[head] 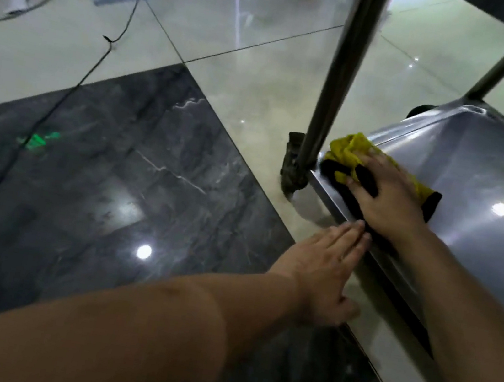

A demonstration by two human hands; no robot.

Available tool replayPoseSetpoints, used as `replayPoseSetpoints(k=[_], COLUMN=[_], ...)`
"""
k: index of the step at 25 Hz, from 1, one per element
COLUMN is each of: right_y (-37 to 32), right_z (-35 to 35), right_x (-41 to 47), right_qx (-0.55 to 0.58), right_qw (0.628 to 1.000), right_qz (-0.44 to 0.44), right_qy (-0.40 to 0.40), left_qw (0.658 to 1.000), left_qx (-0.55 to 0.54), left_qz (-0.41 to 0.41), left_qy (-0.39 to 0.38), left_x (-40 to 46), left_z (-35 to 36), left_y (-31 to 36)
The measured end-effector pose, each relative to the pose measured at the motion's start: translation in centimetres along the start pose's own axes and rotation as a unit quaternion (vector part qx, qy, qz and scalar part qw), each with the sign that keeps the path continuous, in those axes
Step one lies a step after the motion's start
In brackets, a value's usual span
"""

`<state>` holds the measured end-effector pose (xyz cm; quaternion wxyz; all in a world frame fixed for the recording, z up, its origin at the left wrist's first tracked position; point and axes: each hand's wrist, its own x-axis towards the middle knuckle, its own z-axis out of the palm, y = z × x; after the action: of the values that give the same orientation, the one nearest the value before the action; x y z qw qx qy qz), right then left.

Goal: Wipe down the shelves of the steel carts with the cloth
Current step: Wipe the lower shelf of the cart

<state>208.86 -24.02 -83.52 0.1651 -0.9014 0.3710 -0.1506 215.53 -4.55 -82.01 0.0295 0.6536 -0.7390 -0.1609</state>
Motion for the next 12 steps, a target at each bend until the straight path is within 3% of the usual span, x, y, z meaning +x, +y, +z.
replayPoseSetpoints(k=[3, 6, 9, 12], right_y=[-0.9, -1.3, -2.2, -4.8], right_z=[-0.6, -1.7, -3.7, -6.0], right_x=[-1.1, -4.1, -8.8, -13.6], right_qx=[0.016, -0.032, -0.114, -0.089], right_qw=[1.000, 0.999, 0.990, 0.977], right_qz=[-0.007, 0.025, 0.086, 0.185], right_qy=[-0.011, -0.017, -0.016, -0.059], left_qw=[0.999, 0.996, 0.990, 0.983], left_qx=[0.045, -0.013, -0.051, -0.094], left_qz=[-0.009, -0.089, -0.127, -0.154], left_qy=[-0.004, 0.011, 0.019, 0.019], left_x=[-0.5, -2.3, -5.7, -10.4], left_z=[-1.2, -2.0, -2.7, -4.3], left_y=[-1.3, -1.8, -1.0, 0.8])
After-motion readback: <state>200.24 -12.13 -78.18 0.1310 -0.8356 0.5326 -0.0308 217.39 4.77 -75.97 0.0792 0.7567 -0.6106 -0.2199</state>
